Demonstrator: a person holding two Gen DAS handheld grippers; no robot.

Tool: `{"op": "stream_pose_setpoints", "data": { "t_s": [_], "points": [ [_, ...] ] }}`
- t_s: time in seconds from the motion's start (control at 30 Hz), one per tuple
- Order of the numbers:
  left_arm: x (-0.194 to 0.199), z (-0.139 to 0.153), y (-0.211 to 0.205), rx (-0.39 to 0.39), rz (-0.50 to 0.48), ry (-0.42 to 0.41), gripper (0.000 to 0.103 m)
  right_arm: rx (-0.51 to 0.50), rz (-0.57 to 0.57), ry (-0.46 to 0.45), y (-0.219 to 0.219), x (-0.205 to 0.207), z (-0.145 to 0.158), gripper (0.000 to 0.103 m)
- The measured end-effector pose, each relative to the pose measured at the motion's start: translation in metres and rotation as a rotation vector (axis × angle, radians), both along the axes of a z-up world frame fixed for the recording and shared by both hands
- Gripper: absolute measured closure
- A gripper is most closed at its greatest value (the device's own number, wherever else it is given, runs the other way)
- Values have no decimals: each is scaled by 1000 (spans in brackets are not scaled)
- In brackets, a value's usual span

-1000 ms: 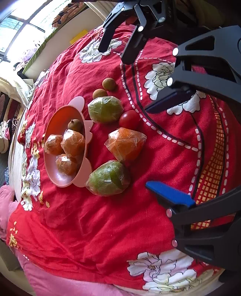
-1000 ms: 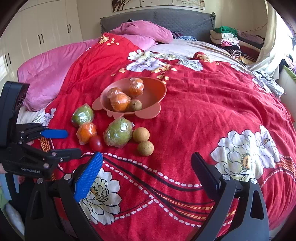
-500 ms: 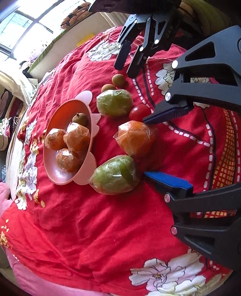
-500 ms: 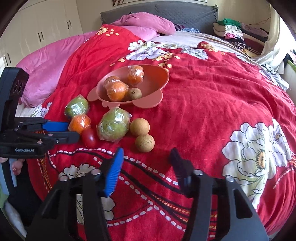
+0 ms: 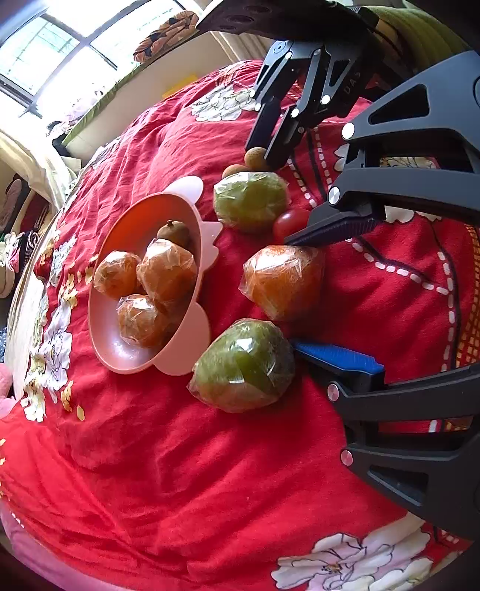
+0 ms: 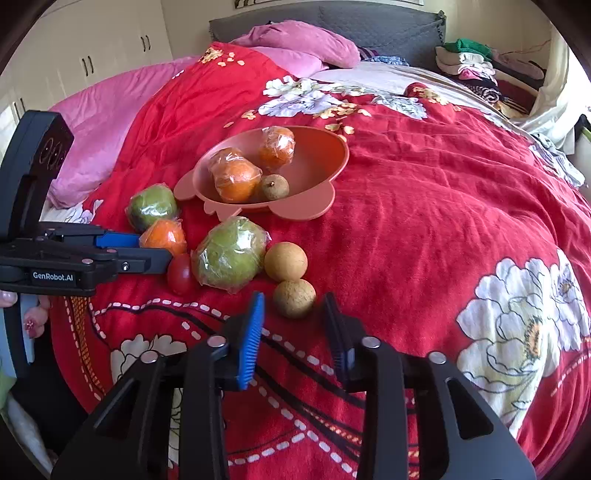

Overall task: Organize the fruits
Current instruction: 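Grasp a bagged orange with the left tool while the right tool grasps a brown fruit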

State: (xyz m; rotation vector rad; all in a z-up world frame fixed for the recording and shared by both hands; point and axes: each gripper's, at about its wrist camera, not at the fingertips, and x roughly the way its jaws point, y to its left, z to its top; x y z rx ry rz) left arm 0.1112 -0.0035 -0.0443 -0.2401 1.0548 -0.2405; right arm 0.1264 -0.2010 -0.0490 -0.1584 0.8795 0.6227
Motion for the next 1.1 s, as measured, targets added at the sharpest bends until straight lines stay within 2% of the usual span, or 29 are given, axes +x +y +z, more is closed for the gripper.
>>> {"op": "stream_pose_setpoints", "data": {
  "t_s": [0.3,0.8,0.93,1.1],
  "points": [
    [8,-1,9,-60,8,10,66,7,9,3,4,7,-5,80],
    [27,-2,-6,25,-6,-3,70,34,2,14,4,12,-6,80],
    [30,0,-7,29,-7,-4,70,45,2,16,2,10,-2,80],
    [24,10,-4,-4,-14,-19,70,68,-1,16,-3,7,5,80]
  ]
}}
